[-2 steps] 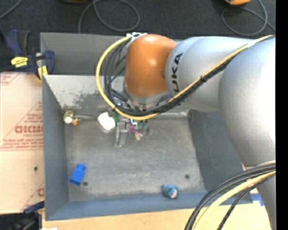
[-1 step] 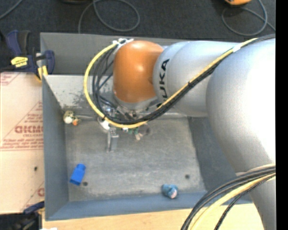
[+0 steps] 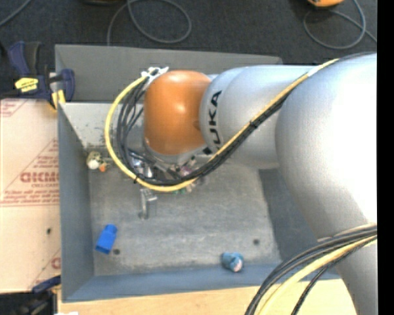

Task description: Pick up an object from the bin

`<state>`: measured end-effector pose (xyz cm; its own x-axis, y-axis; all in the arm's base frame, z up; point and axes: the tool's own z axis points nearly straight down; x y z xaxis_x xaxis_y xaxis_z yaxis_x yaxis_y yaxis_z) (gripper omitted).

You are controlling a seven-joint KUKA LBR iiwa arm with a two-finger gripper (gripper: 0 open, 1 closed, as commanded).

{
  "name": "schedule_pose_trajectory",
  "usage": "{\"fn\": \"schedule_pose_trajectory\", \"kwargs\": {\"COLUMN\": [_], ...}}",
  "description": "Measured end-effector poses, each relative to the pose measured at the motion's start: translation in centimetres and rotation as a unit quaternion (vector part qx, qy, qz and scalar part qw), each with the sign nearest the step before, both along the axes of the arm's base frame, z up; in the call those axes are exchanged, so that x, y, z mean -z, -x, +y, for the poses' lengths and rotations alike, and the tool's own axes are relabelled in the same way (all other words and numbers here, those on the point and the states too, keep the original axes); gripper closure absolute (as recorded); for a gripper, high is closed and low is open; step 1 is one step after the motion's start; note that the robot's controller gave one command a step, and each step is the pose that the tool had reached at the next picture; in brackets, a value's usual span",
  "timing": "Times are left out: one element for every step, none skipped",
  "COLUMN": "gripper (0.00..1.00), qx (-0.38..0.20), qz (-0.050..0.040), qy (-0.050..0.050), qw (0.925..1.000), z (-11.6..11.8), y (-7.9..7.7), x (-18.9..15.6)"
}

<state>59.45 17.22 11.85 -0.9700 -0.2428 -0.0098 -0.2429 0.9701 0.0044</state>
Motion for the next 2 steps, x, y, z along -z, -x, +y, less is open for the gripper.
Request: {"fn": "schedule_pose_trajectory", "kwargs": {"gripper": [0.00,0.00], "qx": [-0.102,-0.040], "qz": [0.0006,-0.0004], "qy": [0.004,0.002], "qw": [0.9948,0.9992], "z": [-1.7,-0.6], "y": [1.8,4.3], "x": [0.9,1.4]}}
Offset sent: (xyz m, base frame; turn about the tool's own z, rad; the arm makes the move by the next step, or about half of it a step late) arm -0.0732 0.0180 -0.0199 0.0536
